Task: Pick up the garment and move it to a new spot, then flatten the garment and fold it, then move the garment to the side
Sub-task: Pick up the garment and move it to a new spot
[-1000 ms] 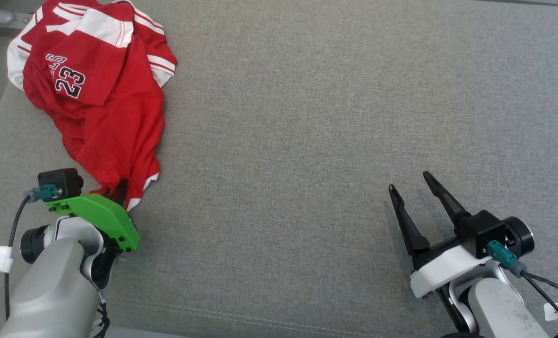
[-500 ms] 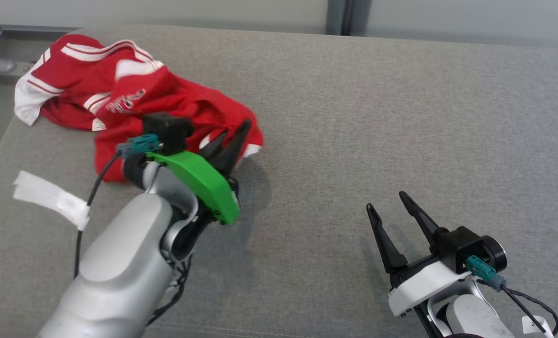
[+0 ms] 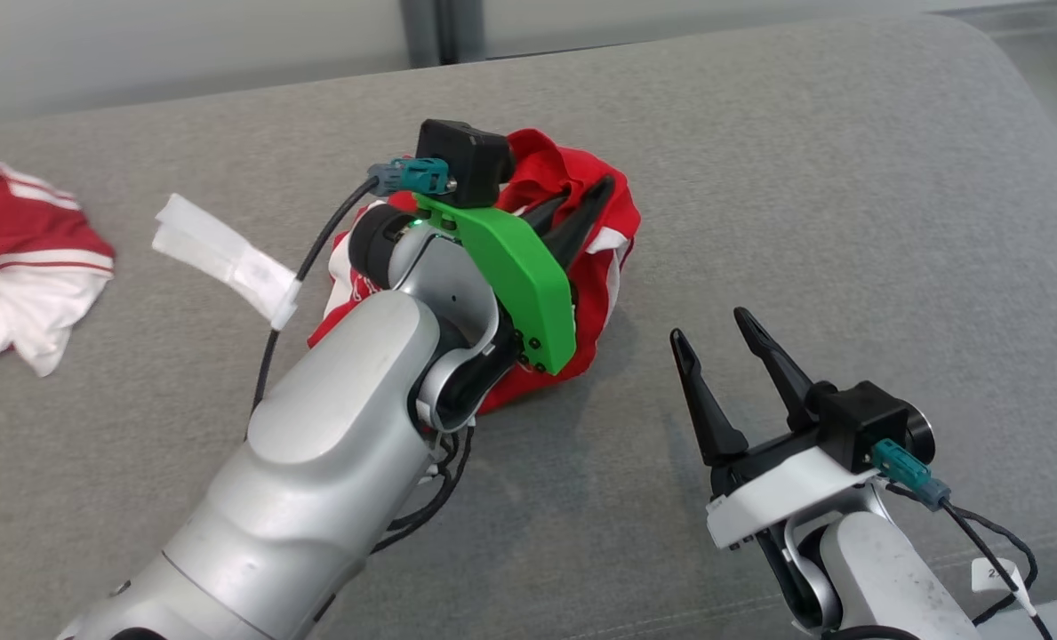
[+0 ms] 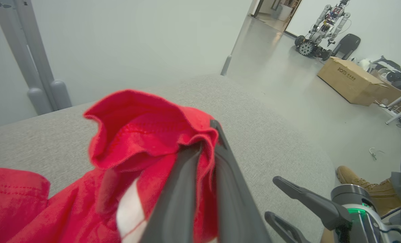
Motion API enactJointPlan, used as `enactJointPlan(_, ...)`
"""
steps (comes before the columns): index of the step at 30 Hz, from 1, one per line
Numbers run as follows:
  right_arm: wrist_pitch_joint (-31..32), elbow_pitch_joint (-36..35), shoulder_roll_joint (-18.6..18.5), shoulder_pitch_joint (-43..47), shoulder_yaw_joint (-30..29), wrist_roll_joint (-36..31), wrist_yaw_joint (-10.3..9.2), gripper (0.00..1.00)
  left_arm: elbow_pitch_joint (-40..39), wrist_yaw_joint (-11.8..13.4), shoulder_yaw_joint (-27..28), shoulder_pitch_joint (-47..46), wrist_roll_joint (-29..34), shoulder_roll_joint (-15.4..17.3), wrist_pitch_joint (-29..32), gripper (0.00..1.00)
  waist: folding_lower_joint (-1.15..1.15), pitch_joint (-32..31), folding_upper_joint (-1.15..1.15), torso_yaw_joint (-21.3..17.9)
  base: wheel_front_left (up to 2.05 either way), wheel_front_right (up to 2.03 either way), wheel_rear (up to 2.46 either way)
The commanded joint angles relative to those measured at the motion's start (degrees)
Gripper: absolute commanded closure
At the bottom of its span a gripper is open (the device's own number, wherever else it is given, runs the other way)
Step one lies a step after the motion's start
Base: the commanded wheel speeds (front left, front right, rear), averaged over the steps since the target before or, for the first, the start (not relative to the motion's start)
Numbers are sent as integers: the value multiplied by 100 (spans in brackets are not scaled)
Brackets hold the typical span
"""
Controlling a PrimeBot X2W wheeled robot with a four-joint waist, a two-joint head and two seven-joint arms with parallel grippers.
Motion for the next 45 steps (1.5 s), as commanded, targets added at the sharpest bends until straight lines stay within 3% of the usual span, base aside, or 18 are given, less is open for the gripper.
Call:
enactJointPlan(1,-18,-48,9,-34,17,139,-2,0,123,-48,-30,-115,-131,-72,123,100,0,537,0,-1129,0,0,0)
enactJointPlan(8,-18,-109,15,119,98,441,-2,0,369,-241,-395,-214,-514,-220,709,100,0,622,0,-1598,0,0,0)
enactJointPlan(12,-18,-130,15,142,126,522,-2,0,1045,152,-475,-367,-70,-213,347,100,0,680,0,-1663,0,0,0)
enactJointPlan(13,-18,-128,15,116,173,530,-2,0,1263,292,-463,-395,21,-230,103,62,0,699,0,-1680,0,0,0)
enactJointPlan(14,-18,-136,15,76,229,556,-2,0,1471,401,-435,-395,94,-242,-101,0,0,714,0,-1697,0,0,0)
enactJointPlan(16,-18,-162,15,8,298,593,-2,0,1759,437,-452,-419,165,-272,-432,0,0,737,0,-1714,0,0,0)
enactJointPlan(22,-18,-158,9,198,162,512,-2,0,1951,89,-664,-188,216,-265,-1061,0,0,559,0,-1520,0,0,0)
enactJointPlan(29,-18,-91,6,584,-141,369,-2,0,1381,35,-634,640,138,156,-1643,0,0,129,0,-1260,0,0,0)
enactJointPlan(33,-18,-89,6,817,-298,306,-2,0,580,369,-535,1268,151,714,-1822,0,0,-60,0,-1098,0,0,0)
enactJointPlan(40,-18,-142,6,1026,-377,232,-2,0,-537,1268,-107,2236,51,1795,-1809,0,0,-231,0,-893,0,0,0)
enactJointPlan(45,-18,-127,5,1048,-336,171,-2,0,-952,1517,108,2575,-110,2106,-1872,0,0,-265,0,-837,0,0,0)
